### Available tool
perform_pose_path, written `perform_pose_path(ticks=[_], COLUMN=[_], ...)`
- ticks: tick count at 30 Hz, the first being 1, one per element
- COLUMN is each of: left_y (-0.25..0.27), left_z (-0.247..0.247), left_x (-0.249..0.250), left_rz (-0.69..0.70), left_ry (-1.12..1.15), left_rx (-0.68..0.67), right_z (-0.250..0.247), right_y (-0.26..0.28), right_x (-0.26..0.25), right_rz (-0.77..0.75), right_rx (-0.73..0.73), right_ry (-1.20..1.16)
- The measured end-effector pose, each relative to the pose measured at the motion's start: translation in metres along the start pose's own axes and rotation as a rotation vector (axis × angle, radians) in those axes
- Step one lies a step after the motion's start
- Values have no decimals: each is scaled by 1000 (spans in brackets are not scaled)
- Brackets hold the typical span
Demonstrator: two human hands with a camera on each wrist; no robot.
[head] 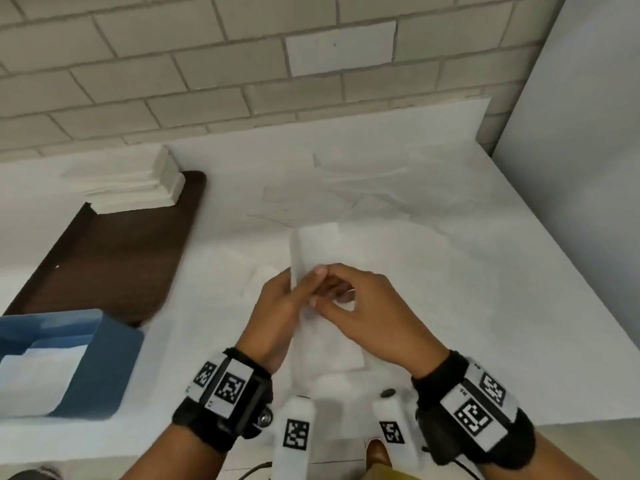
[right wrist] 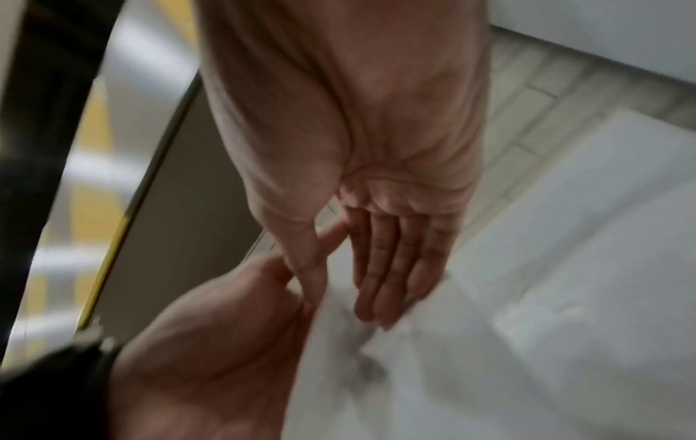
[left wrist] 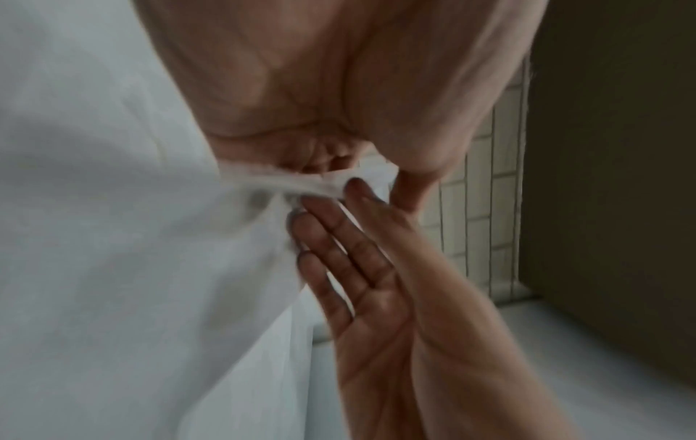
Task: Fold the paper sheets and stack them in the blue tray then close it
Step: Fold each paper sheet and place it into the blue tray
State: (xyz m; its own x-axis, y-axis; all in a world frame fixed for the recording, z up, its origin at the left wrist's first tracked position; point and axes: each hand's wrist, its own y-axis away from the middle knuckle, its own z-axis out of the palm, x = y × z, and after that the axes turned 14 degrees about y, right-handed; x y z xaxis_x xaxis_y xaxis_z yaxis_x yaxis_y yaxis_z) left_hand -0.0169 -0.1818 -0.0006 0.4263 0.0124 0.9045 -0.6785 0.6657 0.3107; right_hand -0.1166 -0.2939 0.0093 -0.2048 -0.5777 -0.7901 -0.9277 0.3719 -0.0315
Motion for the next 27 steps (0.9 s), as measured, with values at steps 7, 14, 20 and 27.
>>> perform_pose_path(ticks=[7,14,20,27], left_y=[26,35,28,30], left_z=[-99,-118,-111,-90], left_x=[35,26,16,12], left_rz=[212,173,49,-194], left_ry=[27,-68,-113,370], left_rx=[433,413,286,-66], right_z=[41,47,36,28], right_y=[-26,-32,-29,-8], right_x=[25,42,34,-11], right_rz=[32,1,-78,-316], right_rx=[-450,-320,-134,223], right_ry=[946,952,924,493])
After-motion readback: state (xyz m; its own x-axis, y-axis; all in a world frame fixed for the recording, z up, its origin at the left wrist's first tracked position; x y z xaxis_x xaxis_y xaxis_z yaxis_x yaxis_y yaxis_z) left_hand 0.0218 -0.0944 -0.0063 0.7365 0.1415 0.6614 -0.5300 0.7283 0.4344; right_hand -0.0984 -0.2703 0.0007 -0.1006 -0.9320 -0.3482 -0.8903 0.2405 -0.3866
